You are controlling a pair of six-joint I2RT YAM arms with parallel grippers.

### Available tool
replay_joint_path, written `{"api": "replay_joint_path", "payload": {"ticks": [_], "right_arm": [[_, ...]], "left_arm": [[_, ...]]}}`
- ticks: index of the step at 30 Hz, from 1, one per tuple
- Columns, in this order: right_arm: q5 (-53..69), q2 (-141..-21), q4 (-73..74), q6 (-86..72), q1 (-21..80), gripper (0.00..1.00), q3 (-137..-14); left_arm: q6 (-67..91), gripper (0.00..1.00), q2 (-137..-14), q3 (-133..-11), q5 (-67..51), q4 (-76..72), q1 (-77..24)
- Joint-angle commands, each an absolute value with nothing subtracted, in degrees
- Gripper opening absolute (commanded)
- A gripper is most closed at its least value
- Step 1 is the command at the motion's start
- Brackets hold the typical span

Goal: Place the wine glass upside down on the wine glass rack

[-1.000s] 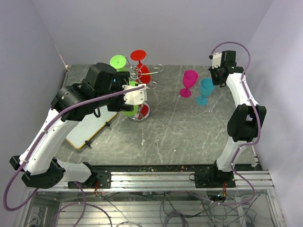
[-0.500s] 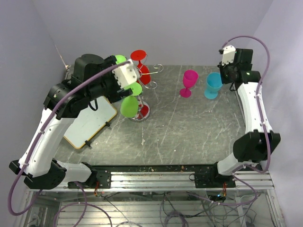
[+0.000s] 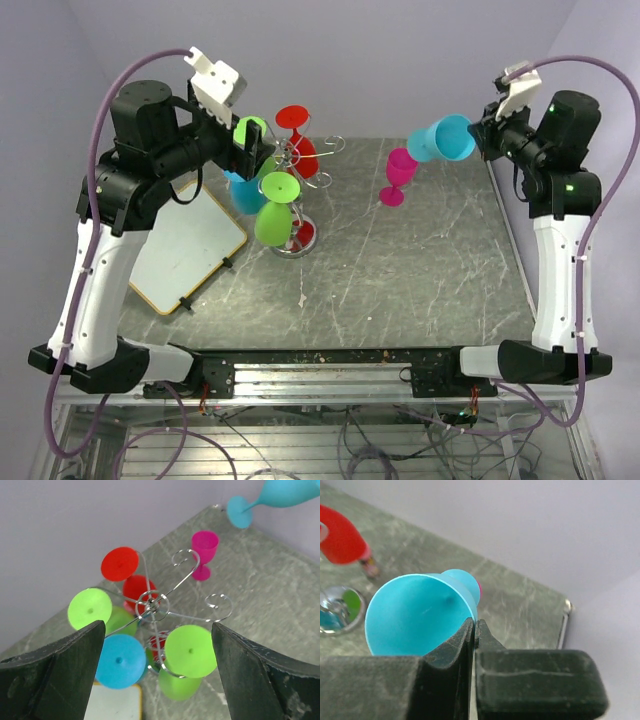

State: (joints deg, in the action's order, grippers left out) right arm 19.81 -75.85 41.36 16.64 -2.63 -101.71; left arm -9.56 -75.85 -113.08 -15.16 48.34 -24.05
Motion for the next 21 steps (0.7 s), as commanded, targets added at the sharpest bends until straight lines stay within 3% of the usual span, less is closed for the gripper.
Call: {"api": "replay_joint_path", "payload": {"ticks": [1,8,21], "right_arm": [[29.6,-76.3,33.8,10.9,-1.7,0.00,-107.0],[36.7,-79.1,22.7,1.4,1.2,0.00,-110.9],[47.0,-88.0,17.1,-10.9,7.4,0.00,-121.1]], "left_arm": [[0.3,0.96,-77.3,-115.5,-22.7,41.7,-22.6],[1.7,0.96,-80.3,-116.2,-22.5,35.0,-22.6],[20.8,0.82,-86.6,-116.0,-22.4,23.9,-22.6]]}}
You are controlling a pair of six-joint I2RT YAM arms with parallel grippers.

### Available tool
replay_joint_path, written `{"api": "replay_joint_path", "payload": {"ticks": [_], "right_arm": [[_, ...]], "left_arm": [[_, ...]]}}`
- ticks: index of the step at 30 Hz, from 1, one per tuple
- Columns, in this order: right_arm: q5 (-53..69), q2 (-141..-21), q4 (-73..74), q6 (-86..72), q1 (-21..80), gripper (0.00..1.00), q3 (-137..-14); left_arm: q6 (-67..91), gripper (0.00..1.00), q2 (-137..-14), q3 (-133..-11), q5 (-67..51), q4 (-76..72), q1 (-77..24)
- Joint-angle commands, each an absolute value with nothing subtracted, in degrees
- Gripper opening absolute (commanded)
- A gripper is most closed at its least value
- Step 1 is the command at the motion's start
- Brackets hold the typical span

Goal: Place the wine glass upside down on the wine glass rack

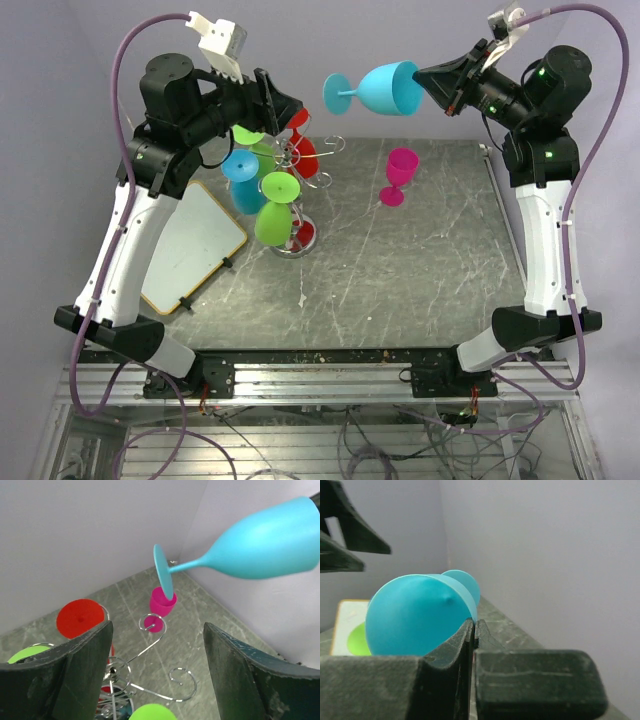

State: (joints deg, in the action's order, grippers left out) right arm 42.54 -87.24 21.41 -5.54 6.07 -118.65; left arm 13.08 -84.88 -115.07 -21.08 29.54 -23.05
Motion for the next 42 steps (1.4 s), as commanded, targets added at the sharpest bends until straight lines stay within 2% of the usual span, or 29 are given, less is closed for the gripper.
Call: {"api": "replay_joint_path", "payload": {"ticks": [1,10,14,22,29,38,42], "right_arm": [[47.4,-88.2,16.9,-11.4,7.5,0.00,-121.2],[49.8,-88.1,15.8,-12.8,8.0,0.00,-120.0],[49.9,-87.5,15.9,-12.4,8.0,0.00,-119.5],[50.2,-87.2,15.5,-12.5,8.0,0.00,-118.4],[50.3,-86.8,15.6,-12.3,8.0,0.00,-118.2],[50.2,-86.7,15.6,-12.0,8.0,0.00,-117.5],[49.8,-86.3,16.6,-10.4,7.9,0.00,-117.0]], "left_arm": [[22.0,0.82,-87.0,-115.8,-22.4,23.7,-22.6],[29.3,0.80,-89.9,-113.1,-26.5,20.4,-22.6],[32.0,0.69,-90.5,-111.7,-29.8,18.6,-22.6],[33.7,0.58,-91.5,-110.4,-32.9,17.0,-22.7],[35.0,0.40,-92.2,-110.3,-33.9,15.8,-22.7],[35.5,0.08,-92.4,-110.5,-34.1,15.3,-22.7],[34.8,0.07,-91.7,-110.9,-33.6,15.6,-22.6]]}}
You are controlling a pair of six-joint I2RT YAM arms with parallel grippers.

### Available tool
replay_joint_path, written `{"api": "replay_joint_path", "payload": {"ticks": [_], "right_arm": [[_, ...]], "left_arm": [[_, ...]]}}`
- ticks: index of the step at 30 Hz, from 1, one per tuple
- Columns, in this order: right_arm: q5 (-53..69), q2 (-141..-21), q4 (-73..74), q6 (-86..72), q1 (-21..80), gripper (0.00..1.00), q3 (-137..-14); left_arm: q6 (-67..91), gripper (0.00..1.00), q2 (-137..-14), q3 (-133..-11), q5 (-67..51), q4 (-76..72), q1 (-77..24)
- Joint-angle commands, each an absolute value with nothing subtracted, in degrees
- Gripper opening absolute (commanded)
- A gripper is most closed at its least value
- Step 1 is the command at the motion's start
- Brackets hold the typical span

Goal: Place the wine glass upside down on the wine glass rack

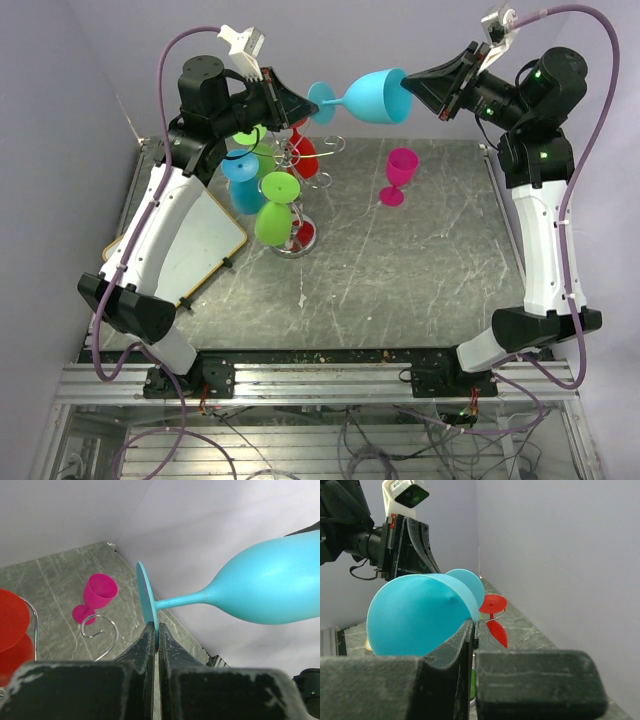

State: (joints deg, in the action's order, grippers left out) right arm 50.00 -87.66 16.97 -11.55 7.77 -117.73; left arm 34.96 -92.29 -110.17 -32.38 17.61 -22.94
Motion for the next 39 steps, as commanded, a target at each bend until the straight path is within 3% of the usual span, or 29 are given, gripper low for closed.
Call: {"api": "replay_joint_path", "payload": {"ticks": [1,8,15,21,29,39], "right_arm": [[49.8,-86.1,16.9,-9.8,8.0,0.01,-117.0],[48.6,-85.0,20.8,-5.2,8.0,0.37,-116.7],[44.1,-82.8,26.9,1.6,7.7,0.61,-117.7],[37.0,-80.1,30.2,4.5,6.5,0.67,-116.7],[26.9,-76.8,31.2,5.0,1.9,0.69,-115.4],[26.2,-76.1,31.1,5.2,-1.2,0.69,-114.6]], "left_arm": [[34.4,0.07,-91.6,-111.1,-33.2,15.8,-22.6],[33.1,0.07,-89.6,-112.0,-29.4,18.2,-21.2],[27.2,0.07,-88.2,-113.9,-24.3,22.0,-19.3],[14.7,0.07,-86.6,-116.1,-15.5,25.1,-20.6],[-12.1,0.07,-85.6,-118.8,4.1,29.0,-34.7],[-32.7,0.07,-86.0,-115.7,12.8,29.2,-45.1]]}}
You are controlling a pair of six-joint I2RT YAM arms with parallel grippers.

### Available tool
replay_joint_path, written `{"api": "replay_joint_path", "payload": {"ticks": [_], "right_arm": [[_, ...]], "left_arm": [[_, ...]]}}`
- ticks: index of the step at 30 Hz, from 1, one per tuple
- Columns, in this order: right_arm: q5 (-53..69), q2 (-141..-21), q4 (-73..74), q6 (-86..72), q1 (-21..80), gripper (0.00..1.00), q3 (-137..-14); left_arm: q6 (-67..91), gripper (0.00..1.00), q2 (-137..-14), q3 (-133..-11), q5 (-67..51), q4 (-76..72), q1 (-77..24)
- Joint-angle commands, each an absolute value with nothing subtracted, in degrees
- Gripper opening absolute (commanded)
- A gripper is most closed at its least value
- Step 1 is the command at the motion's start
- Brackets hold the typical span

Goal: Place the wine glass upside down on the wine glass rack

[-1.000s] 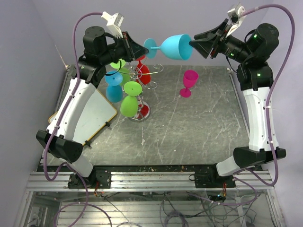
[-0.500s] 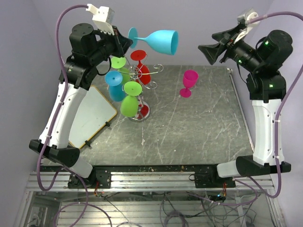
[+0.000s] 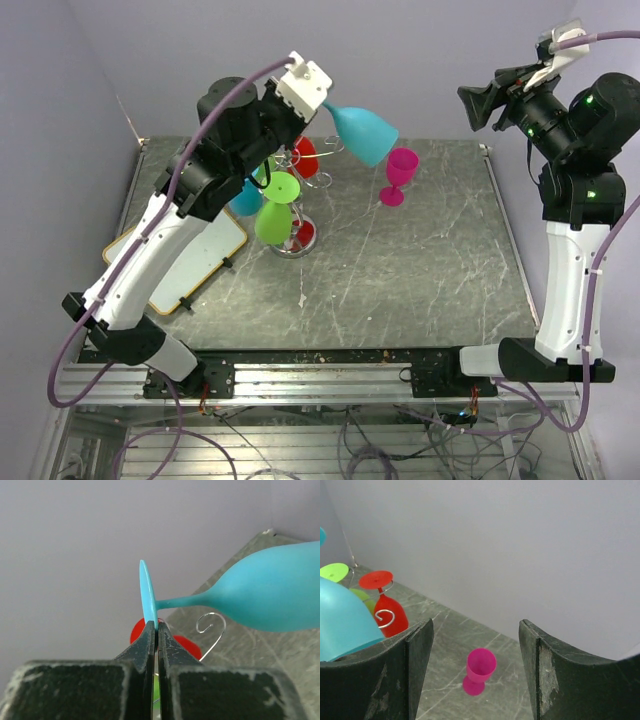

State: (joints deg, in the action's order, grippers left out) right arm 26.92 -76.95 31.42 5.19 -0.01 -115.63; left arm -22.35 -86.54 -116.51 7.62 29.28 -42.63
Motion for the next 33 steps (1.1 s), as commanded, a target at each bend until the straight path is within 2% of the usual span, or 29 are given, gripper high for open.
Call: {"api": "replay_joint_path", "payload": {"ticks": [1,16,33], "right_arm": [[26.7,-76.2,30.9,4.8,-1.4,0.69,-114.3],[29.7,-77.2,29.4,3.0,-2.5,0.69,-111.8],[32.2,-77.2,28.3,1.7,-2.6,0.69,-110.3]], "left_arm": [[-33.9,0.07,-86.1,-115.5,12.7,29.5,-45.8],[-50.8,0.07,-90.4,-111.0,16.8,35.5,-55.0],[-55.0,0.07,-92.1,-106.2,21.4,38.1,-57.0]]}}
